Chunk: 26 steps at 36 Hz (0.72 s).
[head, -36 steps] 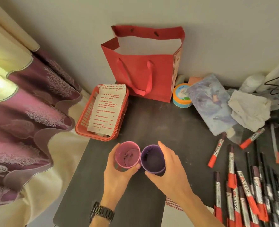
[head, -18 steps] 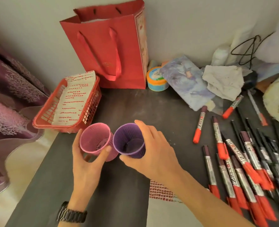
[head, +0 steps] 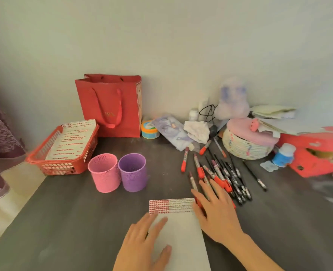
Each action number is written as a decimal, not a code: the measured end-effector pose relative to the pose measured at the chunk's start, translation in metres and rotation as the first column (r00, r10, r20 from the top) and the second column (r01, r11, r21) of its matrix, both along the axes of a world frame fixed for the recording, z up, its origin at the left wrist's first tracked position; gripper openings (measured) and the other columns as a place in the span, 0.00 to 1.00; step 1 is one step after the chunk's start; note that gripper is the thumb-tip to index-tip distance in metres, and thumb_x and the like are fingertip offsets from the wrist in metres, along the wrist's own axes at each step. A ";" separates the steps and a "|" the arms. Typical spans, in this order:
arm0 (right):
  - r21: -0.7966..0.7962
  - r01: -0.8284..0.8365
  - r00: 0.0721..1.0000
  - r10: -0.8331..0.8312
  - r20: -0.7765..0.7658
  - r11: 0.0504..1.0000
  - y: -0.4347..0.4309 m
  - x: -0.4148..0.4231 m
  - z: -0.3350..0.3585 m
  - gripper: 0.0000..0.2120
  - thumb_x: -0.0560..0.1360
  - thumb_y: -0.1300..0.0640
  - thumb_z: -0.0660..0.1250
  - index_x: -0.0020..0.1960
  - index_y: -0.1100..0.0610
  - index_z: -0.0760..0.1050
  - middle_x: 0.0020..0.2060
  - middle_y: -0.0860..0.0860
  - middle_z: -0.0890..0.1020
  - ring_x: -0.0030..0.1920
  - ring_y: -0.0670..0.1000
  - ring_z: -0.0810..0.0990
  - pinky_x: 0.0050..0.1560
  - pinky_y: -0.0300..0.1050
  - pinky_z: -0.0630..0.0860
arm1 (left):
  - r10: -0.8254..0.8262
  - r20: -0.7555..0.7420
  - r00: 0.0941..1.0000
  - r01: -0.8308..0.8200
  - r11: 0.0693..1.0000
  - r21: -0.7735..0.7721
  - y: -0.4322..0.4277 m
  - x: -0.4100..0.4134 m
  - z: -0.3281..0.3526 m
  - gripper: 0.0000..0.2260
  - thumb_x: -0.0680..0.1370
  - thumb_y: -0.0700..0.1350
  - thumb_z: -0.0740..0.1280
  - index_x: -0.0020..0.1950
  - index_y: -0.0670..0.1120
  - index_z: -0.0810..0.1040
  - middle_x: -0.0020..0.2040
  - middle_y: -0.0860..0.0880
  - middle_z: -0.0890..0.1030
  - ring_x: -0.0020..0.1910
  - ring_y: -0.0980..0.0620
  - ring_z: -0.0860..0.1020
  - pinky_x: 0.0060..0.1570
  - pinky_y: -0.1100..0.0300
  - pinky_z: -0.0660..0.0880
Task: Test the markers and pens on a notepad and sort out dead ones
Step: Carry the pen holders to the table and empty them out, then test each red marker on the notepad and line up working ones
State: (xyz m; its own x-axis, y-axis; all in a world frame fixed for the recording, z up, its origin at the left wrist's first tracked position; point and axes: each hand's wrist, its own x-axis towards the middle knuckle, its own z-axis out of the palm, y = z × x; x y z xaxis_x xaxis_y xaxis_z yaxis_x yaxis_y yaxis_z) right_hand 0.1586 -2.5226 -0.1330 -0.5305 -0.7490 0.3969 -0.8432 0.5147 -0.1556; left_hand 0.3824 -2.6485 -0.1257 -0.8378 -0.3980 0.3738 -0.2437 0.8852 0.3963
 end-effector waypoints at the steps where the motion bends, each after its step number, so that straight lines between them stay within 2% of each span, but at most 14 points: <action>1: 0.033 0.008 1.000 -0.008 -0.015 0.999 0.003 -0.002 -0.001 0.22 0.80 0.42 0.56 0.68 0.45 0.78 0.72 0.51 0.75 0.75 0.59 0.68 0.71 0.63 0.69 | -0.023 0.078 0.997 0.027 0.998 -0.051 0.007 -0.003 0.000 0.23 0.69 0.63 0.62 0.59 0.57 0.84 0.62 0.53 0.82 0.58 0.51 0.82 0.67 0.57 0.65; 2: 0.063 0.016 1.000 -0.014 -0.028 0.998 0.005 -0.005 -0.001 0.22 0.80 0.42 0.56 0.69 0.44 0.77 0.73 0.51 0.74 0.76 0.60 0.67 0.72 0.63 0.67 | -0.022 0.129 0.991 0.033 0.996 -0.086 0.013 -0.006 0.001 0.23 0.68 0.64 0.60 0.57 0.60 0.84 0.62 0.54 0.82 0.57 0.52 0.83 0.67 0.57 0.60; 3: 0.083 0.022 0.999 -0.018 -0.038 0.996 0.004 -0.007 -0.001 0.22 0.80 0.41 0.56 0.69 0.43 0.77 0.74 0.51 0.73 0.76 0.60 0.66 0.73 0.63 0.65 | -0.019 0.153 0.988 0.035 0.994 -0.103 0.015 -0.009 0.003 0.22 0.69 0.65 0.60 0.57 0.62 0.83 0.61 0.56 0.82 0.57 0.54 0.83 0.67 0.56 0.59; 6: 0.087 0.023 0.996 -0.015 -0.084 0.996 -0.002 -0.016 0.001 0.20 0.79 0.42 0.57 0.62 0.46 0.81 0.72 0.53 0.75 0.75 0.60 0.67 0.74 0.64 0.59 | -0.040 0.206 0.978 0.056 0.996 -0.076 0.013 -0.014 0.006 0.21 0.70 0.65 0.63 0.59 0.62 0.81 0.62 0.57 0.80 0.59 0.53 0.81 0.63 0.54 0.73; 7: 0.090 0.029 0.995 -0.021 -0.095 0.996 -0.005 -0.018 0.004 0.18 0.78 0.43 0.58 0.58 0.47 0.82 0.71 0.53 0.77 0.75 0.60 0.68 0.74 0.64 0.60 | -0.046 0.248 0.968 0.066 0.995 -0.074 0.011 -0.016 0.009 0.21 0.71 0.66 0.62 0.61 0.62 0.79 0.63 0.57 0.78 0.61 0.52 0.79 0.62 0.54 0.74; 10: 0.086 0.049 0.994 -0.041 -0.100 0.995 -0.009 -0.026 0.010 0.14 0.77 0.45 0.62 0.52 0.50 0.83 0.64 0.53 0.81 0.72 0.59 0.71 0.71 0.62 0.65 | -0.068 0.381 0.922 0.105 0.991 -0.078 0.000 -0.029 0.021 0.25 0.75 0.68 0.53 0.67 0.62 0.71 0.67 0.58 0.71 0.66 0.53 0.70 0.65 0.54 0.67; 13: 0.071 0.048 0.994 -0.041 -0.103 0.996 -0.015 -0.034 0.012 0.13 0.75 0.45 0.64 0.50 0.53 0.81 0.60 0.53 0.81 0.69 0.57 0.72 0.67 0.59 0.67 | -0.068 0.395 0.916 0.121 0.986 -0.111 -0.012 -0.050 0.029 0.21 0.77 0.65 0.53 0.66 0.60 0.72 0.63 0.58 0.74 0.62 0.54 0.72 0.60 0.55 0.69; 15: 0.072 0.035 0.995 -0.027 -0.099 0.997 -0.022 -0.039 0.013 0.14 0.74 0.44 0.65 0.52 0.53 0.80 0.63 0.54 0.79 0.71 0.57 0.70 0.68 0.61 0.68 | -0.061 0.373 0.926 0.111 0.987 -0.113 -0.019 -0.070 0.035 0.17 0.79 0.62 0.57 0.64 0.59 0.73 0.61 0.57 0.76 0.60 0.53 0.73 0.57 0.55 0.71; 17: 0.109 0.009 0.997 -0.001 -0.076 0.994 -0.030 -0.043 0.015 0.19 0.75 0.42 0.65 0.60 0.51 0.79 0.70 0.54 0.75 0.75 0.58 0.66 0.71 0.64 0.64 | -0.051 0.350 0.935 0.087 0.992 -0.087 -0.027 -0.097 0.040 0.14 0.79 0.59 0.59 0.64 0.60 0.73 0.60 0.57 0.76 0.59 0.54 0.74 0.56 0.54 0.74; 19: 0.188 -0.017 1.000 0.021 -0.018 0.982 -0.039 -0.049 0.017 0.26 0.77 0.40 0.62 0.72 0.49 0.72 0.78 0.53 0.65 0.79 0.57 0.59 0.76 0.65 0.58 | -0.028 0.330 0.943 0.037 0.999 -0.021 -0.037 -0.127 0.046 0.14 0.79 0.58 0.60 0.65 0.60 0.72 0.61 0.57 0.74 0.60 0.55 0.74 0.53 0.53 0.77; 21: 0.259 -0.024 0.999 0.015 0.036 0.966 -0.046 -0.059 0.017 0.30 0.79 0.39 0.56 0.79 0.49 0.63 0.81 0.50 0.58 0.81 0.55 0.53 0.78 0.64 0.52 | 0.014 0.329 0.944 -0.020 1.000 0.015 -0.047 -0.158 0.051 0.16 0.80 0.57 0.60 0.67 0.59 0.70 0.63 0.56 0.73 0.61 0.54 0.74 0.53 0.51 0.78; 22: 0.283 -0.018 0.999 0.006 0.045 0.959 -0.047 -0.064 0.017 0.31 0.80 0.39 0.55 0.79 0.49 0.61 0.81 0.49 0.58 0.81 0.53 0.53 0.78 0.63 0.50 | 0.043 0.335 0.941 -0.052 0.998 0.019 -0.053 -0.173 0.052 0.16 0.80 0.57 0.60 0.67 0.58 0.69 0.64 0.55 0.72 0.60 0.53 0.74 0.52 0.51 0.78; 24: 0.262 -0.004 0.999 -0.006 0.040 0.965 -0.047 -0.070 0.016 0.28 0.80 0.41 0.56 0.77 0.50 0.65 0.79 0.48 0.64 0.79 0.52 0.59 0.78 0.59 0.53 | 0.111 0.341 0.933 -0.125 0.992 0.018 -0.063 -0.200 0.052 0.16 0.81 0.56 0.59 0.67 0.56 0.68 0.63 0.53 0.72 0.59 0.50 0.75 0.50 0.50 0.78; 26: 0.160 0.031 0.999 -0.034 0.020 0.987 -0.043 -0.072 0.015 0.24 0.77 0.44 0.61 0.70 0.50 0.74 0.71 0.50 0.75 0.73 0.54 0.71 0.74 0.56 0.65 | 0.158 0.350 0.923 -0.177 0.984 0.022 -0.070 -0.221 0.050 0.16 0.81 0.57 0.58 0.68 0.56 0.67 0.62 0.51 0.72 0.58 0.47 0.76 0.49 0.49 0.78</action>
State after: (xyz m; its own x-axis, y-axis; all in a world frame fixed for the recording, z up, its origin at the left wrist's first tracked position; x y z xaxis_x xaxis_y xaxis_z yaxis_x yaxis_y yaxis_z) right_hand 0.0863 -2.5655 -0.1185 -0.5628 -0.7843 0.2612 -0.8229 0.5614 -0.0876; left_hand 0.1612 -2.7188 -0.0753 -0.8305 -0.5550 0.0478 -0.5168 0.7997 0.3056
